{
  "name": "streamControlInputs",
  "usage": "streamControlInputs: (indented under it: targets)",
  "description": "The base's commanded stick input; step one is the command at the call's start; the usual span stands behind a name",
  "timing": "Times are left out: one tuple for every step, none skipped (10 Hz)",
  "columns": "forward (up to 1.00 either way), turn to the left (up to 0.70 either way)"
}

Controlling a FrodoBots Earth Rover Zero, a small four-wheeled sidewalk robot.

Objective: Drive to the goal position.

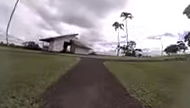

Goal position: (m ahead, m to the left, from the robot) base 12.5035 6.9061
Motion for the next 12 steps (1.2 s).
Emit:
streamControlInputs:
  targets:
    - [0.7,0.0]
    - [0.7,0.0]
    - [0.7,0.0]
    - [0.7,0.08]
    - [0.7,0.35]
    - [0.7,0.27]
    - [0.7,0.1]
    - [0.7,0.0]
    - [0.7,0.0]
    - [0.7,0.0]
    - [0.7,0.0]
    - [0.7,0.0]
